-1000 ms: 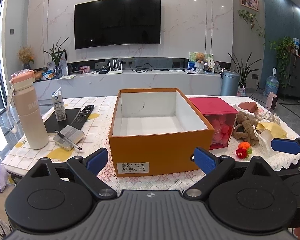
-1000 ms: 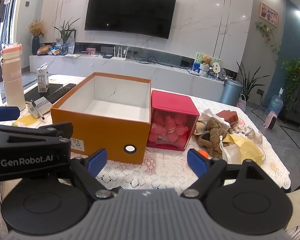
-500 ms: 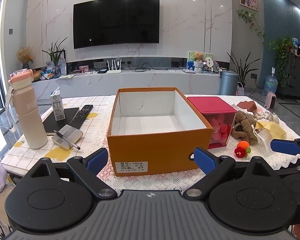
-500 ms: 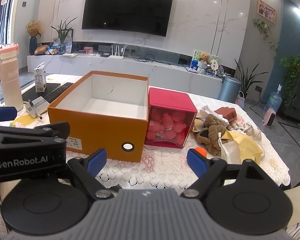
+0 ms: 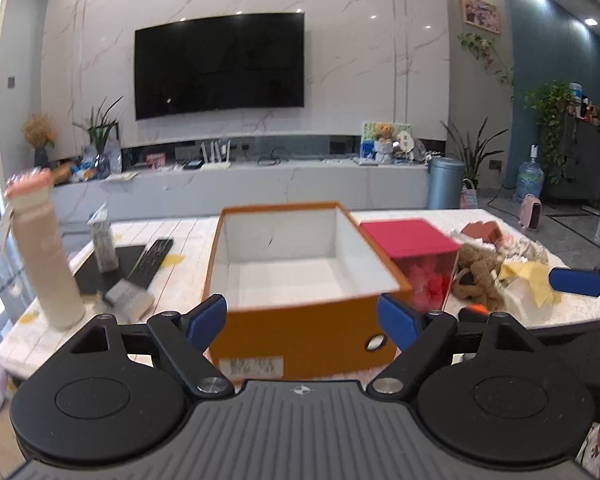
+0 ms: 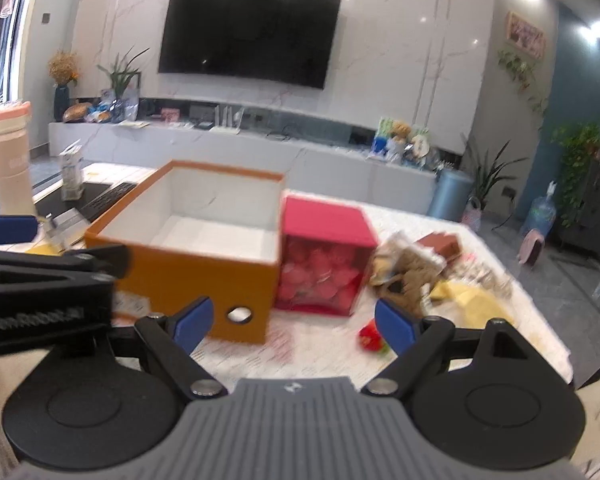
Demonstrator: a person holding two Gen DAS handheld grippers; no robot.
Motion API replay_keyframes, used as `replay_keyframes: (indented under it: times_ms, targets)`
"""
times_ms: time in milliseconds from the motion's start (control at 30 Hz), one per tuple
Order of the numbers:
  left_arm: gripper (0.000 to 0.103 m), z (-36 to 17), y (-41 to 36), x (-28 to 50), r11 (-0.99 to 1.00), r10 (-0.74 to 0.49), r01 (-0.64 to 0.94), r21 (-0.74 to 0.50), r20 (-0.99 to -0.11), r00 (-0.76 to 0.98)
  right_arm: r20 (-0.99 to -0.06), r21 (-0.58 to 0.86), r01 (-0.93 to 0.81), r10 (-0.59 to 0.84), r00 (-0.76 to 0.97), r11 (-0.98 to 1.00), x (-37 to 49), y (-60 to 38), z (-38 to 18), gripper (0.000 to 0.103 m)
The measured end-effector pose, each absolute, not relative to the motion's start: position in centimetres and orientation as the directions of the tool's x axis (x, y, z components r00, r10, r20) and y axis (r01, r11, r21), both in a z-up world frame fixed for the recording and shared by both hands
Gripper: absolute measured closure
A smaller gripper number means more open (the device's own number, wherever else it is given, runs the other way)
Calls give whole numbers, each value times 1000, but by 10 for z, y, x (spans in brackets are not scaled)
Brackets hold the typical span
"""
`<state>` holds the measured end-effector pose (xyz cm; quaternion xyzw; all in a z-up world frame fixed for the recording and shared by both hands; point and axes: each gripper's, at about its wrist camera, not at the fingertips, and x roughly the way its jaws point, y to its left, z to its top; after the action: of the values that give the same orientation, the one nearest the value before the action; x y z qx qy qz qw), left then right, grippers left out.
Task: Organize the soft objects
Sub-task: 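Grasp the crocheted orange fruit toy with the left tool while the right tool reaches the yellow cloth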
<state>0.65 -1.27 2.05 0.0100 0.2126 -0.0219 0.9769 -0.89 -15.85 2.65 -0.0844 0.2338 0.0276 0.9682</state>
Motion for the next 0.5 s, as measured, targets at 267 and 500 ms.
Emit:
replay_keyframes:
  times_ms: [267,500]
  targets:
    - [4,45,-30,49,988,-151,144,-47,-406,901,-382,-170,14,-79,921,985,40,-221,73,4]
    - [3,35,-62,86,986,-165,145,-83,-353,921,-513,-316,-13,-159,844,949,116,-279,88,3]
